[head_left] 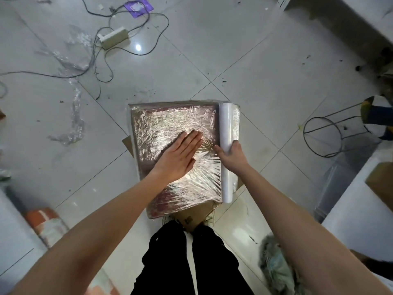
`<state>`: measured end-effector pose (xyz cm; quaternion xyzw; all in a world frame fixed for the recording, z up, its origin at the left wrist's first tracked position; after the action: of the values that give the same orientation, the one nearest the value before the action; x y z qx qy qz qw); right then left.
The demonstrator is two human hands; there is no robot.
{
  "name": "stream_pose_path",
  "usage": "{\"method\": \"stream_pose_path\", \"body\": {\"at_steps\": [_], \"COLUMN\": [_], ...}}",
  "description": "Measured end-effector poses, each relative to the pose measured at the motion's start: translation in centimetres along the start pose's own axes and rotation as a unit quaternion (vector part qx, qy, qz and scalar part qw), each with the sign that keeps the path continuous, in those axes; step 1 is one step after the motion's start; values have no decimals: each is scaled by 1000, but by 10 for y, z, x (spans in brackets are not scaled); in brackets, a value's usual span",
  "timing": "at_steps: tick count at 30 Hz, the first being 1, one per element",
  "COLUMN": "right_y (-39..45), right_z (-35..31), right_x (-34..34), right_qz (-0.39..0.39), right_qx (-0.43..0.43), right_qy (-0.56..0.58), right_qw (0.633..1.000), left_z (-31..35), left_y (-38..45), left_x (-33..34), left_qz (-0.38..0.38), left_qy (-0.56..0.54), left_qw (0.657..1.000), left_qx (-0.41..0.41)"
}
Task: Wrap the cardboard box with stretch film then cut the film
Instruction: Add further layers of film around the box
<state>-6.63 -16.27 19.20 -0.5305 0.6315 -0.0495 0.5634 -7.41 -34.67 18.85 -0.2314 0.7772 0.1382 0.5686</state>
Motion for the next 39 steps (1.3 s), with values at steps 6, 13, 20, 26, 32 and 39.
{"method": "stream_pose_path", "body": {"at_steps": [6,13,20,26,32,39], "right_y": [-1,0,2,2,1,3], "right_z": [-5,1,-5,-1,0,0], "right_x": [0,2,2,1,4,5], "right_qz": [23,20,21,16,25,14], "right_qx": [1,2,3,-4,-15,-29], "right_qy": [-4,-8,-9,-22,-24,-38], "right_qw": [1000,1000,1000,1000,999,999], "left_z": [20,26,35,57,64,107], "left_y": [1,-5,-6,-19,-22,-51], "left_x": [0,7,1,14,10,44], "left_qz": [21,-1,14,-1,-1,-2], "left_qy": [-8,-34,11,-22,-31,-30], "left_qw": [999,999,999,998,995,964], "left_qx": [28,23,34,62,100,265]}}
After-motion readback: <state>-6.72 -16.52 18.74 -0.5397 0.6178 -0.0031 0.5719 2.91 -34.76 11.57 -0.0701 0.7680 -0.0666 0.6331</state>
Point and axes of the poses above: each hand's wrist, its own y-axis towards the middle knuckle, its own x-axis out of the palm, z = x × y, the point moved 3 cm from there along y, towards the middle knuckle, and after that the axes turned 13 degrees about x, right-handed, at the moved point
